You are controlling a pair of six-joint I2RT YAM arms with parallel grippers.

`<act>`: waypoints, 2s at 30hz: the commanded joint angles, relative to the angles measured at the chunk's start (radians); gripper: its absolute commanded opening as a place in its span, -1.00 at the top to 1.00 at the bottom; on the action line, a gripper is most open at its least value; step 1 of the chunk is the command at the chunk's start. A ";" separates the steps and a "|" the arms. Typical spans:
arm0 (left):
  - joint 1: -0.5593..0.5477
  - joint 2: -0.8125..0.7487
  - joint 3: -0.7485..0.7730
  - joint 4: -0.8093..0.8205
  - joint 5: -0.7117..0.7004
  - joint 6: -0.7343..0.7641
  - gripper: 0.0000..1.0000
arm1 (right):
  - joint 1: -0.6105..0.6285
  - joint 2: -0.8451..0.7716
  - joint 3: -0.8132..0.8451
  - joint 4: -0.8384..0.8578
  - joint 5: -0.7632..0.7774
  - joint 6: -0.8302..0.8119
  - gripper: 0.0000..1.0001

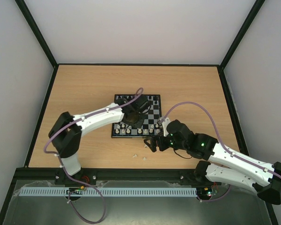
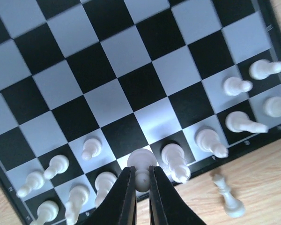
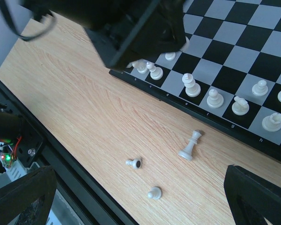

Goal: Set up the chess pieces on the board
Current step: Place the chess piece on the chessboard.

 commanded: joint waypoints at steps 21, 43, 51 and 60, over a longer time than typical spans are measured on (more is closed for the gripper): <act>0.078 0.158 -0.050 0.084 0.092 0.078 0.96 | -0.002 -0.009 -0.016 -0.010 -0.021 -0.003 -0.97; 0.077 0.156 -0.054 0.077 0.082 0.076 0.67 | -0.003 -0.003 -0.020 -0.005 -0.026 -0.005 -0.97; 0.077 0.153 -0.047 0.073 0.078 0.075 0.60 | -0.003 -0.002 -0.020 -0.005 -0.028 -0.005 -0.97; 0.075 0.069 -0.004 0.032 0.045 0.062 0.57 | -0.003 0.005 -0.017 -0.007 -0.025 -0.005 -0.97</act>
